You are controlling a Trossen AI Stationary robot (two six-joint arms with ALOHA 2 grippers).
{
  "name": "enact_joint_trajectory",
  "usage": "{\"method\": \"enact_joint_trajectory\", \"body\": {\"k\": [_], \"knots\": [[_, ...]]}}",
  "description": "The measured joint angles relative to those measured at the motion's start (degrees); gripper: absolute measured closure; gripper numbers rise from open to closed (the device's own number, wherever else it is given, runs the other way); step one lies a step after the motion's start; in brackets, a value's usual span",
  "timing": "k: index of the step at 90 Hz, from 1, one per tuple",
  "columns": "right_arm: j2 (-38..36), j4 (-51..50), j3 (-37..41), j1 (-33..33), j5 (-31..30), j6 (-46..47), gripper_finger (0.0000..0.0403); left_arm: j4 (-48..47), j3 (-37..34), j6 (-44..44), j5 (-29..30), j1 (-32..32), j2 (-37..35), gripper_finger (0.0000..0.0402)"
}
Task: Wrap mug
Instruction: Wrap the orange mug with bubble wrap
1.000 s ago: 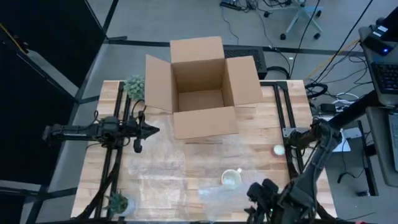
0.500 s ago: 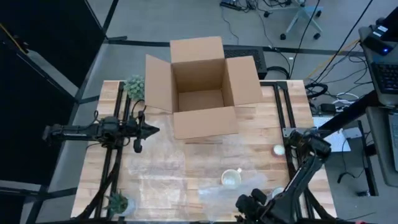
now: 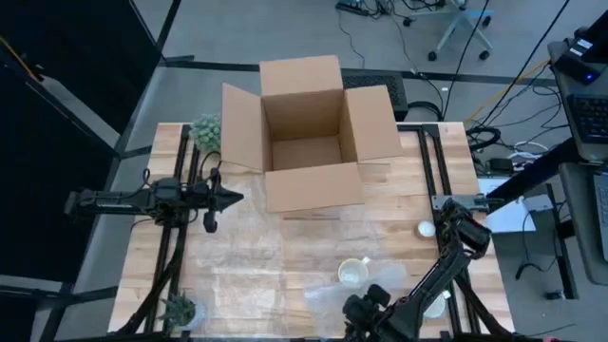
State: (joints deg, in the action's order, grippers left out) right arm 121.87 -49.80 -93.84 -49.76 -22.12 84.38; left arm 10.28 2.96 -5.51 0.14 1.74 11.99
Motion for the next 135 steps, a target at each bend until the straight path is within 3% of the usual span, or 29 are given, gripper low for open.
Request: {"method": "enact_joint_trajectory", "body": {"k": [135], "knots": [[1.03, -0.94, -0.02, -0.91, 3.00, 3.26, 0.0179, 1.32, 0.00, 1.48, -1.97, 0.00, -0.02, 0.0402]]}}
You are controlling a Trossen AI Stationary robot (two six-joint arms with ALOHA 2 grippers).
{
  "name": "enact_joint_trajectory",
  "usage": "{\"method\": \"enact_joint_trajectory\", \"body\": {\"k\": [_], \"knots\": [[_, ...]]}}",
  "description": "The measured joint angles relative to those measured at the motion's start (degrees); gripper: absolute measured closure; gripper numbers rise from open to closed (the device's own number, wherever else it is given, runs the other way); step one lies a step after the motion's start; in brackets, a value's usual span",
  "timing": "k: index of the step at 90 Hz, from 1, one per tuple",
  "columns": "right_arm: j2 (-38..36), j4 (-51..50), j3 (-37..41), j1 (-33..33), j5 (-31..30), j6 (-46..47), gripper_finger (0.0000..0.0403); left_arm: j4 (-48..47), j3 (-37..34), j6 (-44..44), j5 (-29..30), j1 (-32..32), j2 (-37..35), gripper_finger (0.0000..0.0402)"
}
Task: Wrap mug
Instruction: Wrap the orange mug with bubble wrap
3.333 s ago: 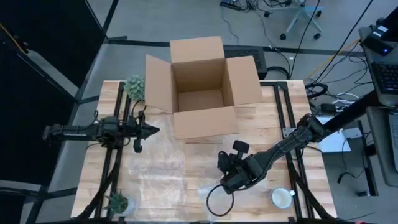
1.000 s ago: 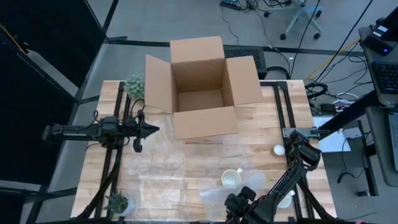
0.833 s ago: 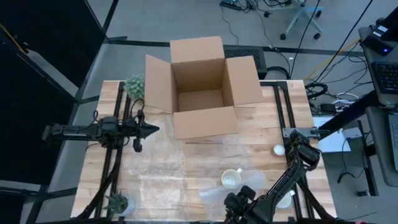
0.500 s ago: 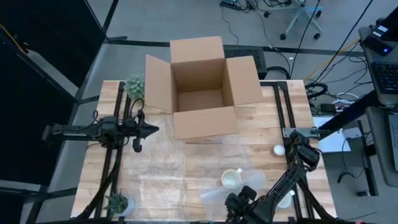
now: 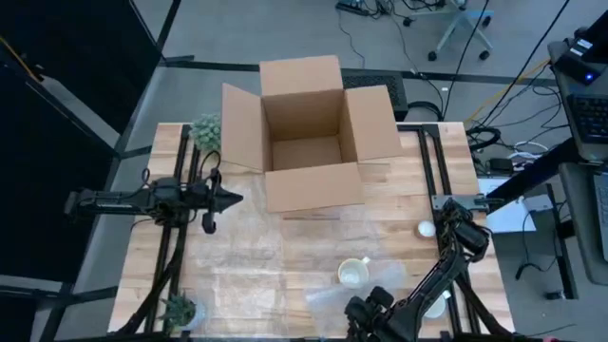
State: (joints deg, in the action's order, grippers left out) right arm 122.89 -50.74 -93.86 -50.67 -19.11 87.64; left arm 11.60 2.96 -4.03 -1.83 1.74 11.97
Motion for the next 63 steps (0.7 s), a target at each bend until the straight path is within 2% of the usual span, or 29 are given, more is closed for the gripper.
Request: {"method": "enact_joint_trajectory", "body": {"k": [63], "knots": [[-0.02, -0.94, 0.00, 1.11, -0.38, -3.03, 0.0179, -0.07, 0.00, 0.04, -0.07, 0.00, 0.00, 0.0402]]}}
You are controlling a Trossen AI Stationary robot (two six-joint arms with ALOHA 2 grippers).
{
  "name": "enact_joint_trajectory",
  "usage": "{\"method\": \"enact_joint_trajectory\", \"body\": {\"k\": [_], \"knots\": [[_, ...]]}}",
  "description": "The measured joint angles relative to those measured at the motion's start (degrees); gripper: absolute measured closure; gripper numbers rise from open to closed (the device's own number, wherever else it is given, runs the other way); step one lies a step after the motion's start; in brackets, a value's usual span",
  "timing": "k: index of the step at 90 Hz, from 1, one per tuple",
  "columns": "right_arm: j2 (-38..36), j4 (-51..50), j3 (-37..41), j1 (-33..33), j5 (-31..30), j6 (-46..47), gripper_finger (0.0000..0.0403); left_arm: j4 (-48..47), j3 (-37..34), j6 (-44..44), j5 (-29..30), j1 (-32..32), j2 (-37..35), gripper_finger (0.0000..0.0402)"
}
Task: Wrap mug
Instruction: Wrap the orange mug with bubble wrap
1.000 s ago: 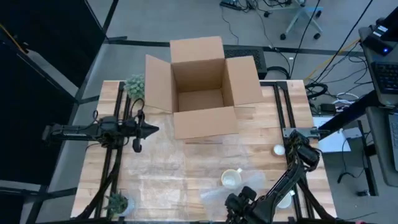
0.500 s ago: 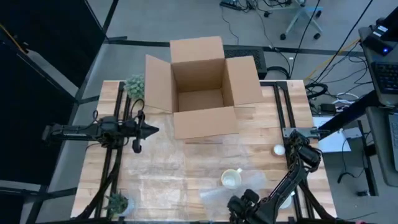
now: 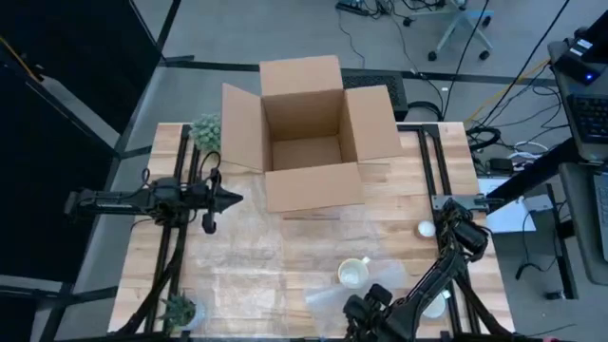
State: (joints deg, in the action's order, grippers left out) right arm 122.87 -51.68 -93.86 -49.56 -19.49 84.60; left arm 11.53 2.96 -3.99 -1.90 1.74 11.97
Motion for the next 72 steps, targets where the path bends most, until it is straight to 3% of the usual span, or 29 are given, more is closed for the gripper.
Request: {"method": "enact_joint_trajectory", "body": {"k": [72], "knots": [[-0.04, 4.60, 0.00, 0.09, 0.16, -0.27, 0.0179, 0.02, 0.00, 0.00, -0.04, 0.00, 0.00, 0.0402]]}}
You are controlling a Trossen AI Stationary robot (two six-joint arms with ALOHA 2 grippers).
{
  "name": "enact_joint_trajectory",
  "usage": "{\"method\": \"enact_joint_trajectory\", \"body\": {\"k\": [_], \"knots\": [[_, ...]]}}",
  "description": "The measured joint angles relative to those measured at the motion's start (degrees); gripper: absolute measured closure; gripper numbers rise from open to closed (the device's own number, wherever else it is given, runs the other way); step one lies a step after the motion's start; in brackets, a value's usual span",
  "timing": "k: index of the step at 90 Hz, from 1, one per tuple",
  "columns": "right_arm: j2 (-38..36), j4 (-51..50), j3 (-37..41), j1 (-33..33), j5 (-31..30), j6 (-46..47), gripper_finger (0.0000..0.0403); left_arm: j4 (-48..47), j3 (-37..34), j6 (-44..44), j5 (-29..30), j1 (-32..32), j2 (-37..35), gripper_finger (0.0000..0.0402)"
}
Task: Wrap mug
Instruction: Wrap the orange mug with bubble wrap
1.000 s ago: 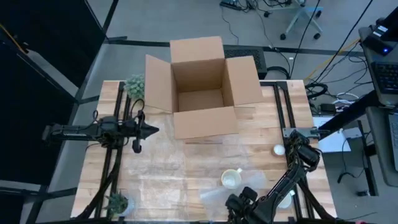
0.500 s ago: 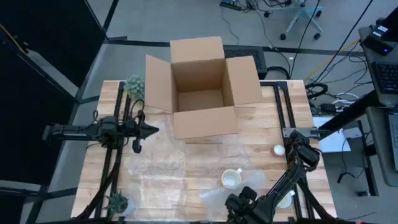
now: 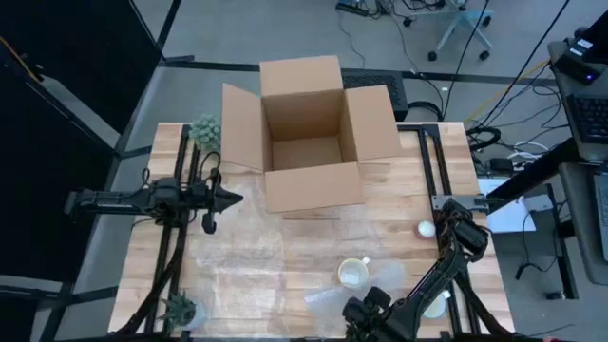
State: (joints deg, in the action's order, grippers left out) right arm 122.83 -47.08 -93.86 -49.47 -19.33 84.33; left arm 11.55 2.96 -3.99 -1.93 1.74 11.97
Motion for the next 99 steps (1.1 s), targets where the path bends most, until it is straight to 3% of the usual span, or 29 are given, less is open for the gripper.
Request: {"method": "enact_joint_trajectory", "body": {"k": [52, 60, 75, 99], "knots": [[0.00, 10.64, 0.00, 0.00, -0.07, -0.04, 0.0179, 0.00, 0.00, -0.07, -0.02, 0.00, 0.00, 0.0402], [0.00, 11.05, 0.00, 0.17, -3.58, -4.24, 0.0179, 0.00, 0.00, -0.07, -0.02, 0.00, 0.00, 0.0402], [-0.02, 11.61, 0.00, 1.55, -4.37, -6.37, 0.0179, 0.02, 0.00, -0.07, -0.02, 0.00, 0.00, 0.0402], [-0.02, 14.40, 0.00, 2.62, -0.03, -5.45, 0.0179, 0.00, 0.00, -0.07, -0.02, 0.00, 0.01, 0.0402]]}}
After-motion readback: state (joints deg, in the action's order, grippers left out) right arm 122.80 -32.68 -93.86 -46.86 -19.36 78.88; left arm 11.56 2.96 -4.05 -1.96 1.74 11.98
